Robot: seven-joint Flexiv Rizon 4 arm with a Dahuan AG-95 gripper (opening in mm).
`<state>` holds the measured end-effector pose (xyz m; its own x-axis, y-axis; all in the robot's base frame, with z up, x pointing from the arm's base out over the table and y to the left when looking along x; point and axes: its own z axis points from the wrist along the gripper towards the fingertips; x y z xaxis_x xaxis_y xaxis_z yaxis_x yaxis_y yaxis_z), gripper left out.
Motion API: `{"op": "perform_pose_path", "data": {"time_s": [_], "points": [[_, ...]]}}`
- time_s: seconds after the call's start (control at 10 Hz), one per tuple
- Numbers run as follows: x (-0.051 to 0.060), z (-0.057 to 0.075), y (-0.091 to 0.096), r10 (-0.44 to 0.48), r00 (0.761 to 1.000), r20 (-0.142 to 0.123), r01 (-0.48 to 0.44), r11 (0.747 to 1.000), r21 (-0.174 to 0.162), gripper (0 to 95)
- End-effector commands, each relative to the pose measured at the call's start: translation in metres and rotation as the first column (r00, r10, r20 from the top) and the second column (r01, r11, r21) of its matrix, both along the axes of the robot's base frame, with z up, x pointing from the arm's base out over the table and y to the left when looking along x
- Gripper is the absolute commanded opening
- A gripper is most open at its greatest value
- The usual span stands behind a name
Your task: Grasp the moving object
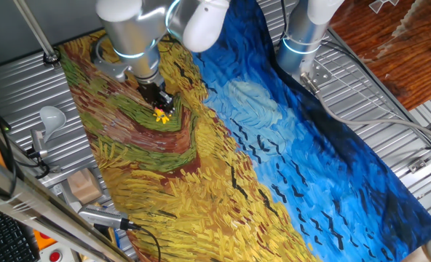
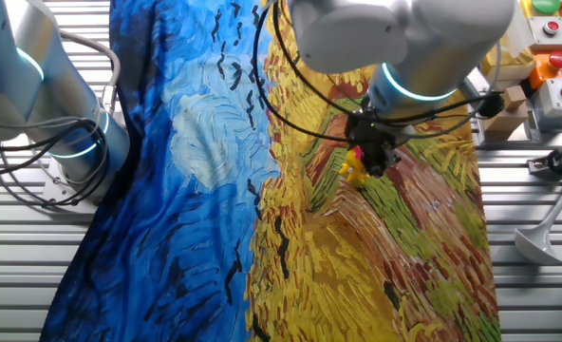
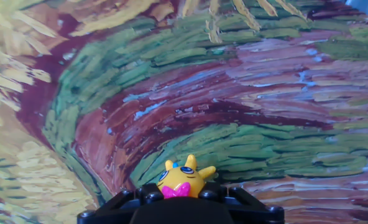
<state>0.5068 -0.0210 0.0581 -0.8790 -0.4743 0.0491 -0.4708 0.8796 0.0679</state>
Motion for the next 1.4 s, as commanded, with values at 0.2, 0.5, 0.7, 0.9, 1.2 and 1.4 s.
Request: {"op": "perform_pose_path", "data": {"time_s": [0.2, 0.5, 0.7, 0.9, 1.2, 1.4], "points": [[-0.0007, -0.0047, 0.0009, 0.001, 1.0, 0.005, -0.001, 1.0, 0.007, 0.0], [-0.0014, -0.0094, 0.0025, 0.008, 1.0, 0.015, -0.008, 1.0, 0.007, 0.0], [-0.0018, -0.0105, 0.0029, 0.022, 0.999, 0.03, -0.022, 1.0, 0.011, 38.0], [-0.0018, -0.0113, 0.0036, 0.033, 0.999, 0.041, -0.033, 0.999, 0.015, 57.0], [-0.0017, -0.0122, 0.0049, 0.043, 0.998, 0.049, -0.044, 0.999, 0.014, 76.0], [-0.0011, -0.0082, 0.0044, 0.056, 0.997, 0.049, -0.057, 0.998, 0.015, 76.0]]}}
